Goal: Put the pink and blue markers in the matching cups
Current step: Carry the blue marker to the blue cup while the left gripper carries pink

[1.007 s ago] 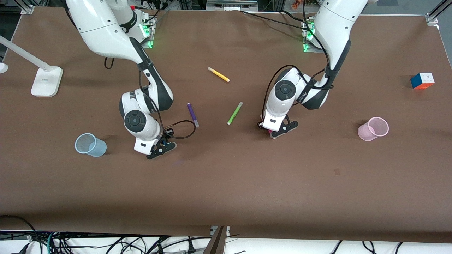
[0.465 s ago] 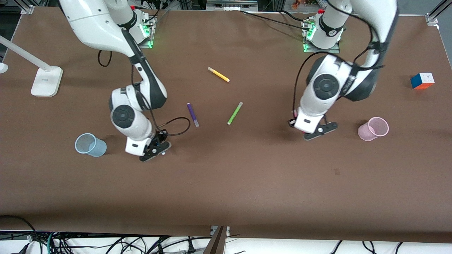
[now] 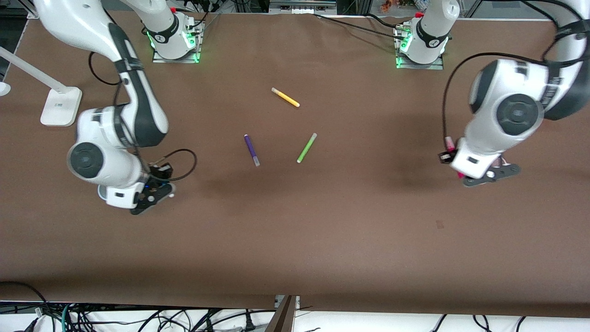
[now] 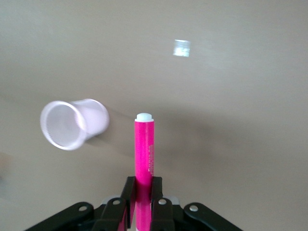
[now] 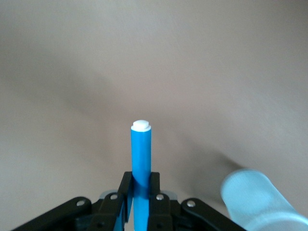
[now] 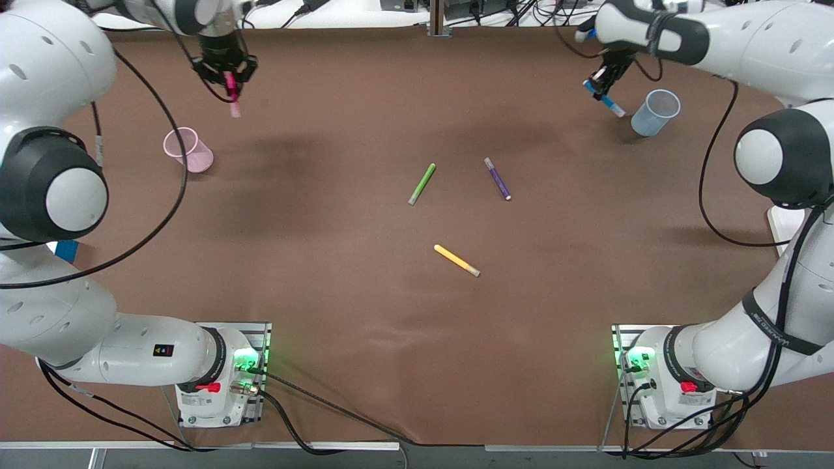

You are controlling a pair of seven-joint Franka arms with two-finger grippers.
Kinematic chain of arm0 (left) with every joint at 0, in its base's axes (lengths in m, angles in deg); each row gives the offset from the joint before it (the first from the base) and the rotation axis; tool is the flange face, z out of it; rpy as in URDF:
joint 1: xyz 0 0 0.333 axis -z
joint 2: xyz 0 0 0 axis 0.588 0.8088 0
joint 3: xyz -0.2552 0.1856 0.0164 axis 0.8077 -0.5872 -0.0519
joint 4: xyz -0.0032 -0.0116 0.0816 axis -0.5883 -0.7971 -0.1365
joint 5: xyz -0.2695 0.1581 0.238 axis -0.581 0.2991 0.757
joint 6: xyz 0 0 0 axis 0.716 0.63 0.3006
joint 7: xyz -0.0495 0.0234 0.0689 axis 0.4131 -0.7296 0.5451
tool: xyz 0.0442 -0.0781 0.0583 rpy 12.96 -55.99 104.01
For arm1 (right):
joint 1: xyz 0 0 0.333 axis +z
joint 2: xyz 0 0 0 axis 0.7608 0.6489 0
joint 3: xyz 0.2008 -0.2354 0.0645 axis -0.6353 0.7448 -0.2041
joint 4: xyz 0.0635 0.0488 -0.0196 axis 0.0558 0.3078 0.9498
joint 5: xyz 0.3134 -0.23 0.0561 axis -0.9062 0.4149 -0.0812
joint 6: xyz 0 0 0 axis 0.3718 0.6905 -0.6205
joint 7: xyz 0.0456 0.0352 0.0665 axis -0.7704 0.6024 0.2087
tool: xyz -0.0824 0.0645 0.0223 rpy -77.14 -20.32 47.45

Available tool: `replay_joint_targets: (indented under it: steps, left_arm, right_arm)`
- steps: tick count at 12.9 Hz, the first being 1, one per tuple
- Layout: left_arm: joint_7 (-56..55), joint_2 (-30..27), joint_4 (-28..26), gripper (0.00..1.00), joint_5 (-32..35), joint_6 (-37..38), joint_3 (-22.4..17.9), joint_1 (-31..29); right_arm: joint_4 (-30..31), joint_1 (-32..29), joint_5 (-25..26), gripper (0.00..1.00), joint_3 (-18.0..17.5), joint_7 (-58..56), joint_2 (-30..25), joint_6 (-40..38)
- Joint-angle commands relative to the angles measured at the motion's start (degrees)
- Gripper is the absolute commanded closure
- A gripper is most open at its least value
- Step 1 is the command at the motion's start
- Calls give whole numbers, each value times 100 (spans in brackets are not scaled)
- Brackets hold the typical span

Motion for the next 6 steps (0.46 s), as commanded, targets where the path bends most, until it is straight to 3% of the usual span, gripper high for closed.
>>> replay_joint_targets:
  steps: [1,4,6]
  left_arm:
    - [1253,-32,51,100,96,200,70,-688]
    - [2265,90,51,100,192,139,61,-1225]
    - [2521,231,-28,100,500,139,70,-1348]
  right_arm:
    - [-382,-338,-10,100,-65,-561,81,-576]
    - [-374,-645,-97,100,-65,-1359,98,-393]
    - [-365,-795,-674,100,-74,-2131,151,20]
